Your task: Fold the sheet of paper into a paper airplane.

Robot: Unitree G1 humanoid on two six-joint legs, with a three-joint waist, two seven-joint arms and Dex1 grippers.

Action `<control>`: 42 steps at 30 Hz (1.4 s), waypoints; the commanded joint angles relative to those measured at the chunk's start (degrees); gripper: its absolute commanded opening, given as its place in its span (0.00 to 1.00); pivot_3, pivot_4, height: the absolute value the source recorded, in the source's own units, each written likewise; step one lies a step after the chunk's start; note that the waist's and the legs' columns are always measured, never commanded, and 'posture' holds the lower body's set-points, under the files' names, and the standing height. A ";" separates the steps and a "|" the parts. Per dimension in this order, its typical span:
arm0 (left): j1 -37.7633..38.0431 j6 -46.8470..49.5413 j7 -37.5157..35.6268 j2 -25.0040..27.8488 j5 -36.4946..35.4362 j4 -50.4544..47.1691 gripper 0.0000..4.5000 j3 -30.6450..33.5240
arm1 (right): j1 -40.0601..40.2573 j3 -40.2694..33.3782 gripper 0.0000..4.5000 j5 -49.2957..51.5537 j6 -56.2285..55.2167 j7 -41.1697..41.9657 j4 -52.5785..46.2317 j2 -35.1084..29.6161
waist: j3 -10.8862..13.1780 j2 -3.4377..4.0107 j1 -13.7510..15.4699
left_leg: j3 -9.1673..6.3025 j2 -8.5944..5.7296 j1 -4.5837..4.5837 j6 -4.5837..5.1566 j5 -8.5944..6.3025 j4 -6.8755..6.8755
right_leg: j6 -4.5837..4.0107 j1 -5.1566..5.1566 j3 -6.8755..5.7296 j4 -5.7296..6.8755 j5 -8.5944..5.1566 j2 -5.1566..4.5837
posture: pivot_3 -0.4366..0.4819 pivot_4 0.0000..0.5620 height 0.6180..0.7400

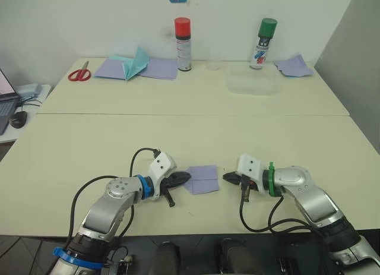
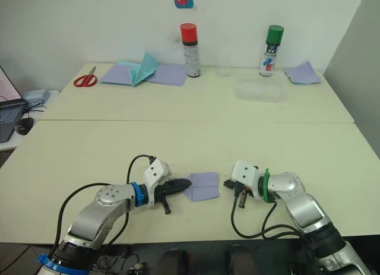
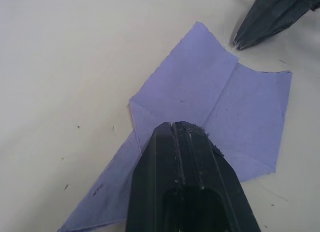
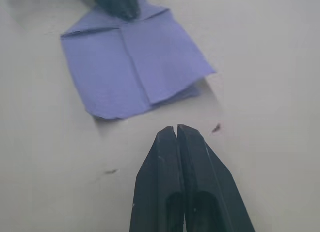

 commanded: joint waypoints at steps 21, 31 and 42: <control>-3.35 2.69 0.11 -1.46 -2.47 -4.10 0.00 -0.16 | -3.40 11.18 0.01 -8.58 -3.16 -4.51 6.20 5.90 | 0.03 -0.05 -0.02 | 0.04 0.01 0.00 0.00 0.00 -0.11 | -0.02 -0.02 -0.03 -0.02 -0.02 0.00 | 0.48 0.27 1.00; -3.47 1.28 0.96 -0.51 5.07 -0.81 0.00 -6.56 | -4.16 10.70 0.01 -8.45 -3.59 -4.74 7.32 5.96 | 0.05 -0.13 -0.10 | 0.05 -0.06 0.00 0.00 0.00 -0.26 | 0.13 -0.05 -0.03 -0.02 0.07 0.12 | 0.48 0.27 1.00; 1.56 6.39 0.60 3.83 -0.03 0.82 0.00 2.07 | -3.96 10.01 0.01 -7.52 -2.22 -4.99 7.10 6.30 | 0.02 -0.10 -0.16 | -0.05 0.00 0.07 0.00 0.00 -0.35 | 0.01 -0.03 -0.05 0.00 0.00 0.13 | 0.48 0.27 1.00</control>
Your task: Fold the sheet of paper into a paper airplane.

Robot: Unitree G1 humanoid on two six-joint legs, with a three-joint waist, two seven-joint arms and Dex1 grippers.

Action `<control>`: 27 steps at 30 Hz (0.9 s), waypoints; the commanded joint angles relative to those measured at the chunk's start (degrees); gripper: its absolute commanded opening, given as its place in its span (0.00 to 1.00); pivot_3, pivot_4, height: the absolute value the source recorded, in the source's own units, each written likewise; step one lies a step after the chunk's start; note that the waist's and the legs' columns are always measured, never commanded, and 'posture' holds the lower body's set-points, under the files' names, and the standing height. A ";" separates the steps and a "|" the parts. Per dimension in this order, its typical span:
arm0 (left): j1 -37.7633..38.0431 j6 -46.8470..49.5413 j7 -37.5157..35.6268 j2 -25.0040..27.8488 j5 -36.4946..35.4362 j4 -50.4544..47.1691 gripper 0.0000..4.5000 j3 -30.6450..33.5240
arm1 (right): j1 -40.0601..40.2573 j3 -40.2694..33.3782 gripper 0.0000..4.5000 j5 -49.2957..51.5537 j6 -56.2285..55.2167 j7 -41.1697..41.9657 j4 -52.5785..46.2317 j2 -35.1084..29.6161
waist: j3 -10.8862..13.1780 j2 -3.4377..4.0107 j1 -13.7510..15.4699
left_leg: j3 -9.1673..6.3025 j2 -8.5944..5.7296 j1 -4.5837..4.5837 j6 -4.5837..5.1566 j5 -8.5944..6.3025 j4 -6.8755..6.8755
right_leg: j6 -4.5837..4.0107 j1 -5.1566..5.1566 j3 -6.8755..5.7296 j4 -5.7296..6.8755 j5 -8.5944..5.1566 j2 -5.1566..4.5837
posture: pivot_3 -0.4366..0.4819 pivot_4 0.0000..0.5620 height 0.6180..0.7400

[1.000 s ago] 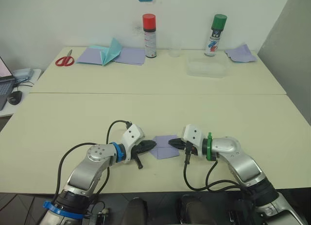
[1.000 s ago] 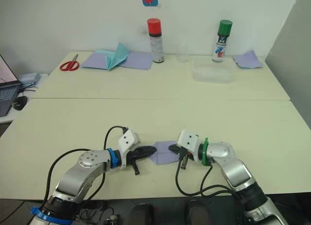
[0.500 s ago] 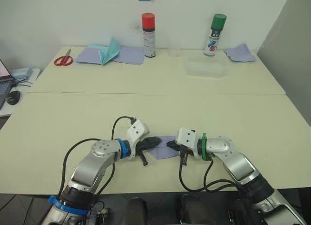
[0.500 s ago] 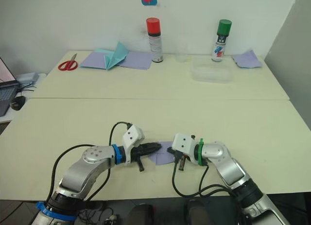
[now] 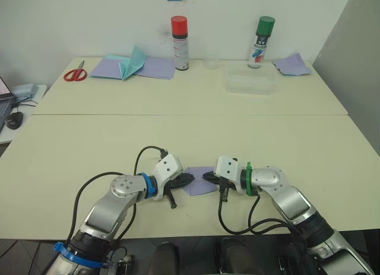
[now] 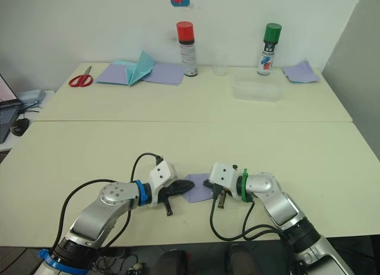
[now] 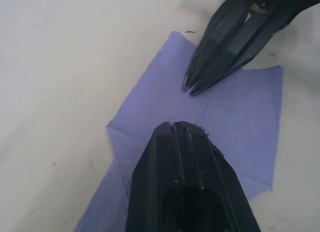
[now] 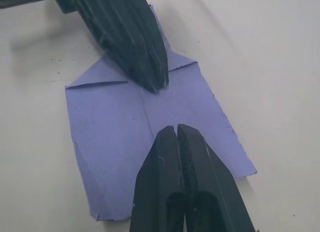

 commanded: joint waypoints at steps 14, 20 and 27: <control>0.67 1.72 0.35 1.24 -7.19 -0.82 0.00 10.18 | -0.68 -0.05 0.01 0.19 2.31 0.50 3.08 0.29 | 0.01 -0.03 0.02 | -0.01 0.05 0.03 0.00 0.01 0.00 | -0.27 -0.01 0.02 0.02 -0.16 -0.02 | 0.48 0.27 1.00; 0.19 -1.89 -2.79 2.64 -5.06 -3.36 0.00 7.72 | -0.88 -0.16 0.01 0.50 1.86 0.78 3.32 0.44 | 0.02 -0.04 -0.06 | 0.07 0.02 -0.03 -0.01 0.00 -0.03 | 0.00 -0.03 0.01 0.01 0.00 -0.01 | 0.48 0.27 1.00; -0.84 -8.13 -4.51 3.56 -1.97 0.77 0.06 6.61 | -1.17 -0.15 0.01 0.24 1.54 0.92 3.80 0.89 | 0.02 -0.03 -0.01 | 0.02 0.02 -0.03 -0.01 0.00 -0.13 | -0.07 -0.05 0.00 0.00 -0.04 0.01 | 0.48 0.27 1.00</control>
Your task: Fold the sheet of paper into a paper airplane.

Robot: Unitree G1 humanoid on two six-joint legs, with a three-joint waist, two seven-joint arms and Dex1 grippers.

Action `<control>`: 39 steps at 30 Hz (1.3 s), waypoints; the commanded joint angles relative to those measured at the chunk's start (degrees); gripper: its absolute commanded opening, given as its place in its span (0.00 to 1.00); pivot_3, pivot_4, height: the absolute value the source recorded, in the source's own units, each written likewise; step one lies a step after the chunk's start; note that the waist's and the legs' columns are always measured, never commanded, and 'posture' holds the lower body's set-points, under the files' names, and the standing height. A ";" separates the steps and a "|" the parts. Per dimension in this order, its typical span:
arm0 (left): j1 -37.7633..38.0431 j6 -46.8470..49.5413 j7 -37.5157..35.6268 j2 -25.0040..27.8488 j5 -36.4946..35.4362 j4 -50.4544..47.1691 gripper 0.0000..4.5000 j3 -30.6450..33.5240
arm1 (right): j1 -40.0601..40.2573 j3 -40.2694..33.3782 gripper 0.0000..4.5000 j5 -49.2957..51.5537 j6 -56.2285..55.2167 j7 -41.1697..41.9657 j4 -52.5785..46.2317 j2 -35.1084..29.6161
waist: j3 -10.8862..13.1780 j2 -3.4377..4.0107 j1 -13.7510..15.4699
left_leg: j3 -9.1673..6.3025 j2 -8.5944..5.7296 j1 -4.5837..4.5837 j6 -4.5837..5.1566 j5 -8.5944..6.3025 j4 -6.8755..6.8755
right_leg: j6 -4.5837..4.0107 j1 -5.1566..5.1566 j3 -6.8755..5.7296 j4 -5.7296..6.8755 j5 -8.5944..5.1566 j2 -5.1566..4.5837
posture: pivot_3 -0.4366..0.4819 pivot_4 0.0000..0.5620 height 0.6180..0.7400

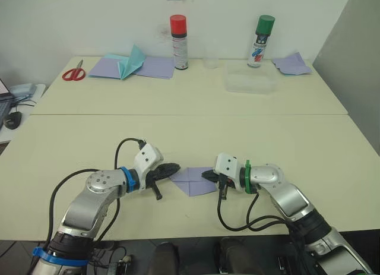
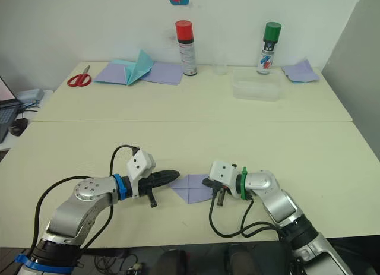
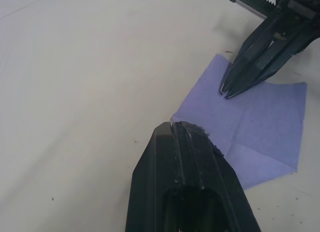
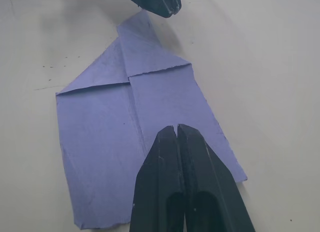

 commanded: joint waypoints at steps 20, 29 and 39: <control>-1.51 -7.22 -1.97 -3.31 8.04 12.05 0.59 -7.40 | 0.51 -4.38 0.00 3.19 5.82 0.94 -6.69 -2.96 | 0.00 0.00 0.11 | 0.04 -0.03 -0.02 0.00 0.00 0.00 | 0.04 0.03 -0.04 0.00 0.02 -0.03 | 0.48 0.27 1.00; -0.72 -15.16 -0.47 -3.24 11.01 14.14 0.04 -7.20 | 2.44 -6.56 0.00 5.22 9.79 -0.48 -10.88 -4.55 | 0.00 0.00 0.10 | 0.02 -0.03 -0.01 0.00 0.00 0.00 | 0.06 0.02 -0.02 0.00 0.03 -0.04 | 0.48 0.27 1.00; -0.60 -14.81 -0.33 -3.57 11.34 14.29 0.01 -7.91 | 2.01 -16.29 0.00 16.10 33.51 -5.24 -12.02 -0.59 | -0.01 0.01 0.07 | 0.06 -0.01 -0.01 0.00 0.00 0.00 | 0.07 0.02 -0.02 0.01 0.04 -0.05 | 0.48 0.27 1.00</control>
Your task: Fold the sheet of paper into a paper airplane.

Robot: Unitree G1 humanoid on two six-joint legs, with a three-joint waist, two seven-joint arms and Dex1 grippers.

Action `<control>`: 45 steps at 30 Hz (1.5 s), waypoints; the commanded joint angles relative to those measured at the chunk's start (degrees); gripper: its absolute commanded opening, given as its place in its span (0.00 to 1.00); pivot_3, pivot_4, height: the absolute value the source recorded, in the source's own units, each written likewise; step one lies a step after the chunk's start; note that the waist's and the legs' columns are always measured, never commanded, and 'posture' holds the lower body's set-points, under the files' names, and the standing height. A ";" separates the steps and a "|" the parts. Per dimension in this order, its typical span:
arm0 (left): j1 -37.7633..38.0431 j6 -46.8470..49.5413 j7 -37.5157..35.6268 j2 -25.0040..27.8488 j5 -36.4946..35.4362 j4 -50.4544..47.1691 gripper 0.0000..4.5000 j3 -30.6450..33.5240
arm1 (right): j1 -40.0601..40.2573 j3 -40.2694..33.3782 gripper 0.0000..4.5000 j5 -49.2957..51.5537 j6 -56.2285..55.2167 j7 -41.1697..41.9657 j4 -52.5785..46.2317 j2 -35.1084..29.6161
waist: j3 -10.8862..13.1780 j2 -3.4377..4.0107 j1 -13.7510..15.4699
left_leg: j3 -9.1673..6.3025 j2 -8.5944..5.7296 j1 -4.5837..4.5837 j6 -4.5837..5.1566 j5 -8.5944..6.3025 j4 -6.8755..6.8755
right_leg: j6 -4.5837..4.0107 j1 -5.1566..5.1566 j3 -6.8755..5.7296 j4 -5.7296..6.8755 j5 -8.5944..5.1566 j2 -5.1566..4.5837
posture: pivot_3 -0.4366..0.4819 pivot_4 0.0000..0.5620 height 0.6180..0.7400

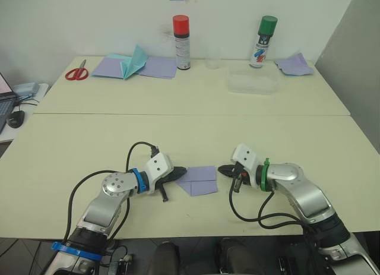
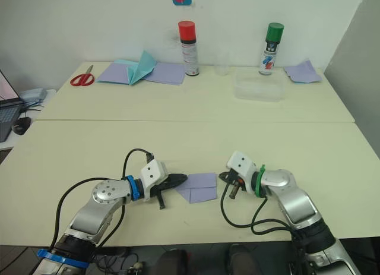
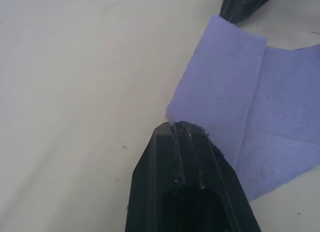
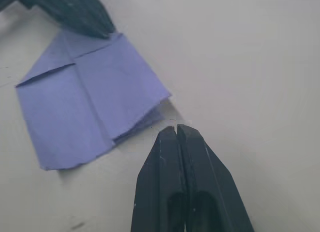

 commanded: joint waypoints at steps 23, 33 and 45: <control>1.19 2.09 0.33 0.05 2.46 1.47 0.00 -2.36 | -8.10 -21.00 0.58 22.26 49.50 -17.04 1.09 17.84 | -0.09 0.08 -0.11 | -0.06 0.03 -0.03 0.01 0.00 0.00 | 0.01 0.00 0.02 0.01 0.00 0.00 | 0.48 0.27 1.00; 1.11 2.32 0.41 -0.21 2.54 1.22 0.00 -2.29 | -10.42 -24.82 0.58 22.58 51.26 -20.63 4.12 22.65 | -0.17 0.19 -0.16 | -0.10 0.04 -0.01 0.01 0.00 0.00 | 0.01 0.00 0.03 0.01 0.01 0.04 | 0.48 0.27 1.00; 1.30 2.40 0.57 -0.29 2.58 0.98 0.00 -2.28 | -10.15 -24.99 0.00 23.45 50.60 -21.26 4.73 22.46 | -0.17 0.22 -0.15 | -0.10 0.04 -0.08 0.01 0.00 -0.02 | 0.00 -0.01 0.04 -0.05 0.00 0.01 | 0.48 0.27 1.00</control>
